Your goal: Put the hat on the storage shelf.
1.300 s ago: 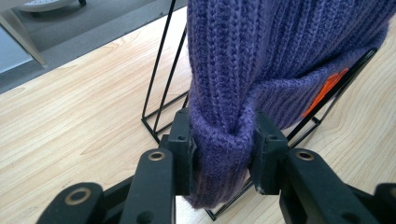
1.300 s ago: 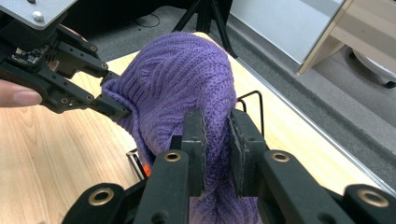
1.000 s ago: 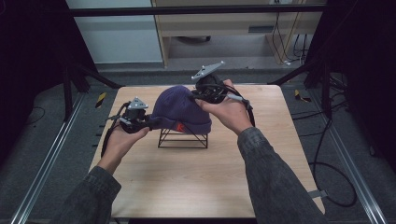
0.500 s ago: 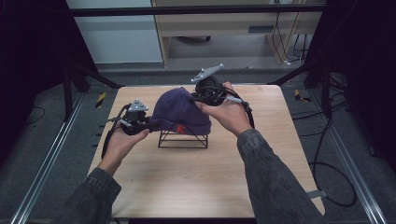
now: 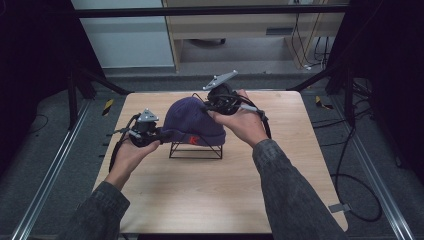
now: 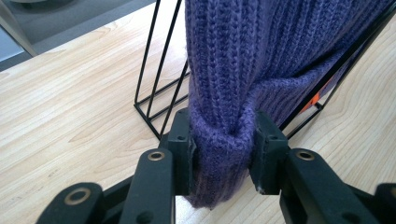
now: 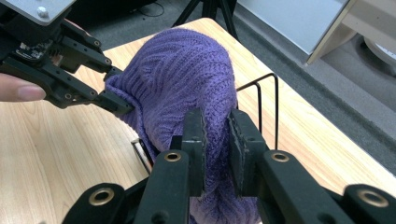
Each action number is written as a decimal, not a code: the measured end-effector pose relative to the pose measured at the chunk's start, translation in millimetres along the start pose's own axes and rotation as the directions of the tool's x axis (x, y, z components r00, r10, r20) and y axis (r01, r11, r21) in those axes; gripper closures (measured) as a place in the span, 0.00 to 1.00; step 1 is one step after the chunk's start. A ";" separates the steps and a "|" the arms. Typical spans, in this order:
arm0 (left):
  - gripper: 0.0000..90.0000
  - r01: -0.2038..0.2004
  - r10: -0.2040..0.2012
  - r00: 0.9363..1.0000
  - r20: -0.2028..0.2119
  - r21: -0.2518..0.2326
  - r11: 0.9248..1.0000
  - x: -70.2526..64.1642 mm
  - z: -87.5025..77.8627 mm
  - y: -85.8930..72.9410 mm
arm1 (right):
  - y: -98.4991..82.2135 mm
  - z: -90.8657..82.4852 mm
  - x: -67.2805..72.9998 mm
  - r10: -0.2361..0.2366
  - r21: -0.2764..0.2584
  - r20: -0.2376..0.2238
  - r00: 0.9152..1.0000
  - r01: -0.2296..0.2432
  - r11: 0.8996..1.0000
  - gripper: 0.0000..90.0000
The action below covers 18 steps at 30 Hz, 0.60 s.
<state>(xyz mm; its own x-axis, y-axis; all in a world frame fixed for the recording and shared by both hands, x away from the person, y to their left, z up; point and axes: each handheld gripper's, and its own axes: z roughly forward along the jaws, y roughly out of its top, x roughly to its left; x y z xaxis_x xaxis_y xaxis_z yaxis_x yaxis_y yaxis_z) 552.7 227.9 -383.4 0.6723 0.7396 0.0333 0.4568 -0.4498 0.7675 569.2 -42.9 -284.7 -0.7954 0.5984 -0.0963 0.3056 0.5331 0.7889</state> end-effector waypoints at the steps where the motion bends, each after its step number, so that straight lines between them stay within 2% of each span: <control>1: 0.72 -0.004 0.004 1.000 0.000 0.000 1.000 0.5 0.3 -0.7 | 0.0 0.0 0.0 0.000 0.000 0.000 1.000 0.000 1.000 0.87; 13: 0.70 0.003 -0.003 1.000 0.026 0.022 1.000 2.1 13.4 -17.0 | -10.4 15.7 3.6 0.001 0.038 -0.009 1.000 0.000 0.999 0.87; 18: 0.68 -0.006 0.005 0.999 0.035 0.034 0.999 3.4 18.1 -22.3 | -14.5 21.0 5.7 -0.001 0.060 -0.011 1.000 0.002 0.998 0.87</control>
<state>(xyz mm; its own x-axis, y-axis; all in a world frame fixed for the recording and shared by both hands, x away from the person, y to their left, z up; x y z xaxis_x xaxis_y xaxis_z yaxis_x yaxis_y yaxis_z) 555.3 231.4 -412.0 0.6943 0.7196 0.0147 0.4722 -0.4708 0.7452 571.2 -34.7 -309.4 -0.8013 0.5913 -0.0904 0.3352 0.5691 0.7508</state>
